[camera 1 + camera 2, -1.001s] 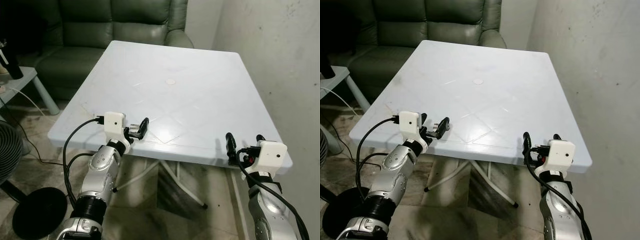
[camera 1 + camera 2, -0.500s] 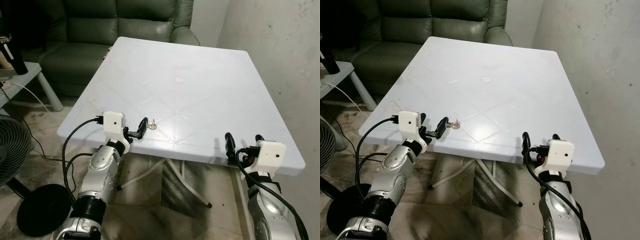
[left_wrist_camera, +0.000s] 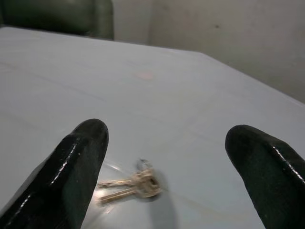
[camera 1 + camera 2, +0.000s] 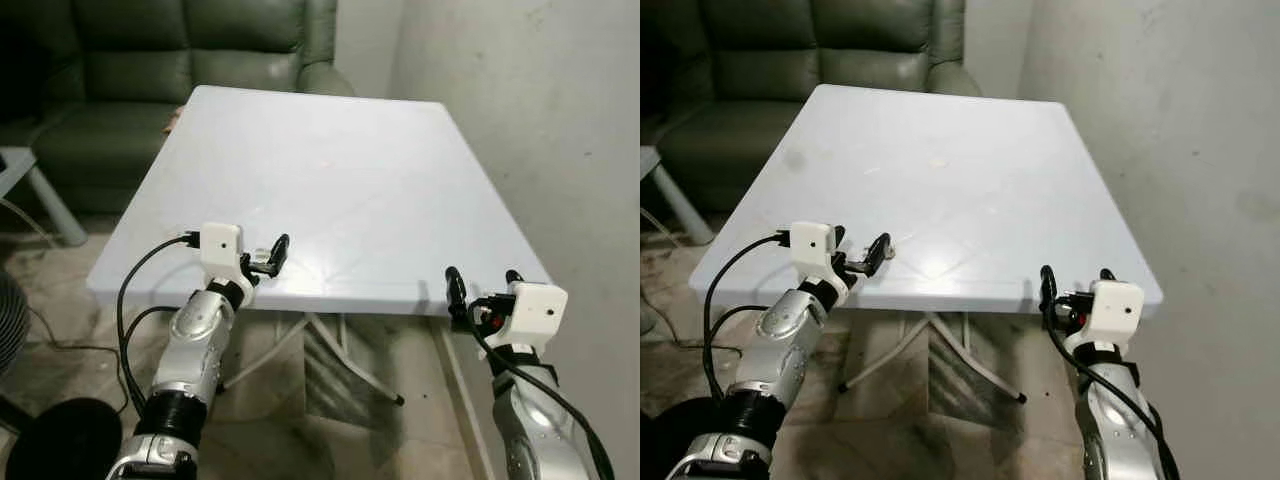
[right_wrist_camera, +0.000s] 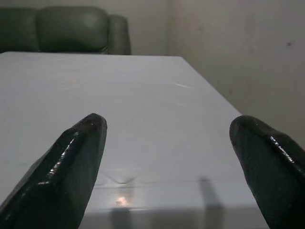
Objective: Hang keys on a hook
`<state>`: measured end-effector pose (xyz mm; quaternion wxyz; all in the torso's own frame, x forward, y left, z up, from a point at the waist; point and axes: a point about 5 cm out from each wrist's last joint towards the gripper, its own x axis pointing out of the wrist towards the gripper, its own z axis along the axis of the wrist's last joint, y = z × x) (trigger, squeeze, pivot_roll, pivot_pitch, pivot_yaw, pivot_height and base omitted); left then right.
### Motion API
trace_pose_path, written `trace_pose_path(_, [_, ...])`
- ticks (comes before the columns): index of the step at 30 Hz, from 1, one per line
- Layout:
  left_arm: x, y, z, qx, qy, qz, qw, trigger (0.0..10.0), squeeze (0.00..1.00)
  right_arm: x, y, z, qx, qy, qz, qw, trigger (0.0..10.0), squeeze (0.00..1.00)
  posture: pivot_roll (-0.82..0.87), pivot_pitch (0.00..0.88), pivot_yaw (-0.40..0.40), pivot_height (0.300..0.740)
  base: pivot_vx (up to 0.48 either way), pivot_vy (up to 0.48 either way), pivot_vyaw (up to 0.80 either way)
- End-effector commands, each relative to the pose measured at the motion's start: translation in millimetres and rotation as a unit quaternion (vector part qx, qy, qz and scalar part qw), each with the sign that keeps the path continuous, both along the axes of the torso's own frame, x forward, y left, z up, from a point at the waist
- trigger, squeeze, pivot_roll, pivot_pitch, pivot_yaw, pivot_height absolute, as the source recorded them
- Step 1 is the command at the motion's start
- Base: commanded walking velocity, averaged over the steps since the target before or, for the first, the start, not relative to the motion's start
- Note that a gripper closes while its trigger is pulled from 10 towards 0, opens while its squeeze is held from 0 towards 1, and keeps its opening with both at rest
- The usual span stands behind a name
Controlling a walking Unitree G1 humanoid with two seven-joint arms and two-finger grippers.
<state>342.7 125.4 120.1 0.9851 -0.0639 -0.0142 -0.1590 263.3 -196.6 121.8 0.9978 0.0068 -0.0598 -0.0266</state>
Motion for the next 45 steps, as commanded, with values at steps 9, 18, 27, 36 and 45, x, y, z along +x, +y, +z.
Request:
trace_pose_path(9, [0.9,-1.6,1.5,0.005,-0.001,-0.006,1.000,10.0,0.00,-1.5,1.5,-1.2,0.006,0.002,0.003,1.000,10.0,0.00,-0.01,0.044,-0.010,0.740,0.000,0.480,0.00])
trace_pose_path(18, [1.1,-0.9,1.8,0.005,-0.002,-0.004,1.000,10.0,0.00,-1.2,2.6,-1.5,0.008,0.003,0.006,1.000,10.0,0.00,0.00,0.046,-0.009,0.740,0.000,0.480,0.00])
trace_pose_path(27, [0.7,0.7,0.8,0.002,0.003,0.001,1.000,10.0,0.00,-1.1,3.8,-1.8,0.009,0.004,0.009,1.000,10.0,0.00,0.00,0.048,-0.011,0.740,0.000,0.373,0.00])
trace_pose_path(36, [-0.7,0.4,-0.8,-0.002,0.008,0.005,1.000,10.0,0.00,-1.6,3.9,-1.6,0.013,0.004,0.011,1.000,10.0,0.00,0.00,0.056,-0.015,0.740,0.000,0.000,0.00])
trace_pose_path(45, [-3.1,-2.4,-0.1,0.009,-0.005,0.000,1.000,10.0,0.00,-2.3,1.8,-2.1,0.001,0.009,0.008,1.000,10.0,0.00,0.00,0.063,-0.017,0.740,0.000,0.000,0.00])
